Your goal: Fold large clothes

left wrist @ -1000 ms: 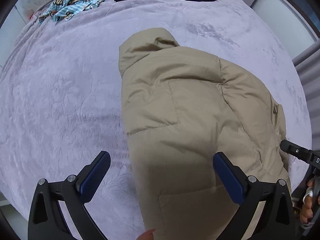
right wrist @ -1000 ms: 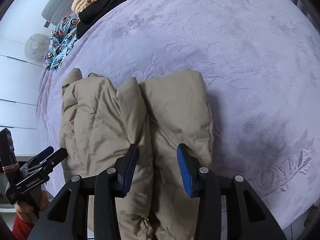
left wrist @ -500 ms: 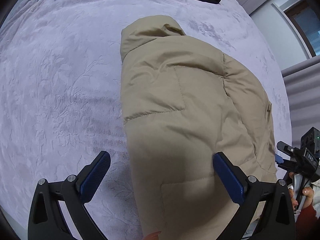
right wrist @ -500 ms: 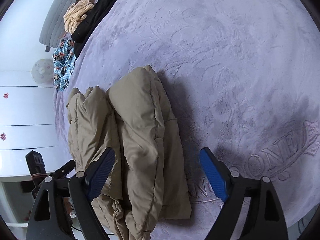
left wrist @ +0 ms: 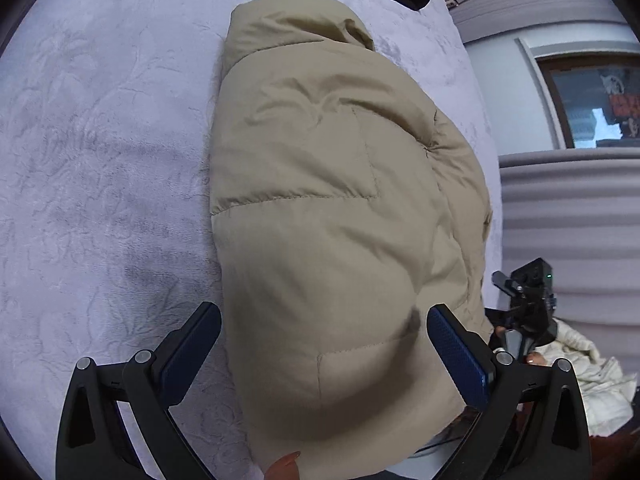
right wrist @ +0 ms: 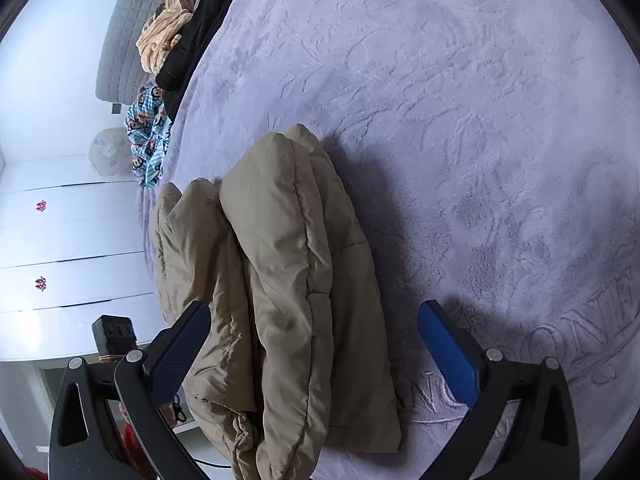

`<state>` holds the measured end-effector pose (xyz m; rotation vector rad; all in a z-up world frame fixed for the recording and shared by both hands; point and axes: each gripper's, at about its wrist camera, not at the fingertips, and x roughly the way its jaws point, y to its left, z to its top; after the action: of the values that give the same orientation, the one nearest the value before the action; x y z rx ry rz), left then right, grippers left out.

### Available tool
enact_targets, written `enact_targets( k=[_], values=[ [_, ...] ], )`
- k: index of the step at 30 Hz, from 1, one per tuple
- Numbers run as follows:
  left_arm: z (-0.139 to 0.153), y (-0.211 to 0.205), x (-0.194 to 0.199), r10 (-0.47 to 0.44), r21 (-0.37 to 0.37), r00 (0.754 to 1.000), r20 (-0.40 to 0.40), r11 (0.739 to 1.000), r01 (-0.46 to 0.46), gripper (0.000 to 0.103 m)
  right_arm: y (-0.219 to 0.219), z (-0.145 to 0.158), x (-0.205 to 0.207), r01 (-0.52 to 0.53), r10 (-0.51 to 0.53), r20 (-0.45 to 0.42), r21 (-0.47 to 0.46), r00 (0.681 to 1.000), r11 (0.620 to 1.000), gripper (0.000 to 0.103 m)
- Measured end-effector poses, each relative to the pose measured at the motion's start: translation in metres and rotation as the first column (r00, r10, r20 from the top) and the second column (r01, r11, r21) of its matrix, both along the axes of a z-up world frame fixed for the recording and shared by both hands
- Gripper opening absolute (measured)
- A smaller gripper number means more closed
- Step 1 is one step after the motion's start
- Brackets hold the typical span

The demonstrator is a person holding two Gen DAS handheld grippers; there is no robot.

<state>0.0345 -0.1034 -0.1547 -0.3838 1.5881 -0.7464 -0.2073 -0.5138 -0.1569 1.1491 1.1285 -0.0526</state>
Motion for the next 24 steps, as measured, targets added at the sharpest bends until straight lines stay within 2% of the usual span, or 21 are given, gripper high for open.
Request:
enact_targets(
  k=[5,7,10,11,13,15,18,21,23,24],
  values=[
    [-0.034,0.005,0.008,-0.002,-0.096,0.995,-0.101,0.995,-0.008,0.103,-0.008,-0.031,0.015,0.010,-0.011,0.003,0.109,1.000,0.994,0.103],
    [-0.039,0.003,0.011,-0.012,-0.123,0.994,-0.110,0.992,-0.001,0.103,-0.006,-0.035,0.025,-0.003,-0.007,0.058,0.177,0.998,0.984,0.103],
    [-0.041,-0.004,0.011,-0.023,-0.125,0.994,-0.103,0.992,0.010,0.103,0.003,-0.028,0.044,-0.073,0.025,0.170,0.280,0.985,0.957,0.103],
    [-0.041,-0.007,0.010,-0.028,-0.114,0.995,-0.100,0.993,0.017,0.103,0.008,-0.023,0.051,-0.109,0.059,0.187,0.272,0.981,0.956,0.103],
    [-0.043,-0.012,0.008,-0.036,-0.095,0.995,-0.095,0.995,0.027,0.103,0.021,-0.017,0.064,-0.204,0.172,0.170,0.188,0.970,0.961,0.103],
    [-0.047,-0.016,0.008,-0.039,-0.090,0.994,-0.100,0.995,0.030,0.103,0.033,-0.017,0.076,-0.282,0.270,0.113,0.106,0.956,0.954,0.103],
    [-0.054,-0.021,0.006,-0.023,-0.074,0.992,-0.121,0.997,0.015,0.103,0.047,-0.030,0.090,-0.346,0.346,0.003,0.056,0.938,0.937,0.103],
    [-0.047,-0.032,0.004,-0.004,-0.034,0.995,-0.098,0.999,0.001,0.102,0.049,-0.044,0.094,-0.302,0.307,-0.051,0.087,0.950,0.949,0.103],
    [-0.033,-0.037,-0.001,-0.011,-0.011,0.999,-0.038,1.000,0.011,0.094,0.047,-0.046,0.093,-0.250,0.257,-0.063,0.097,0.964,0.963,0.103],
    [-0.024,-0.039,-0.004,-0.023,-0.001,1.000,0.001,1.000,0.023,0.087,0.048,-0.044,0.091,-0.239,0.245,-0.060,0.101,0.968,0.966,0.101]
  ],
)
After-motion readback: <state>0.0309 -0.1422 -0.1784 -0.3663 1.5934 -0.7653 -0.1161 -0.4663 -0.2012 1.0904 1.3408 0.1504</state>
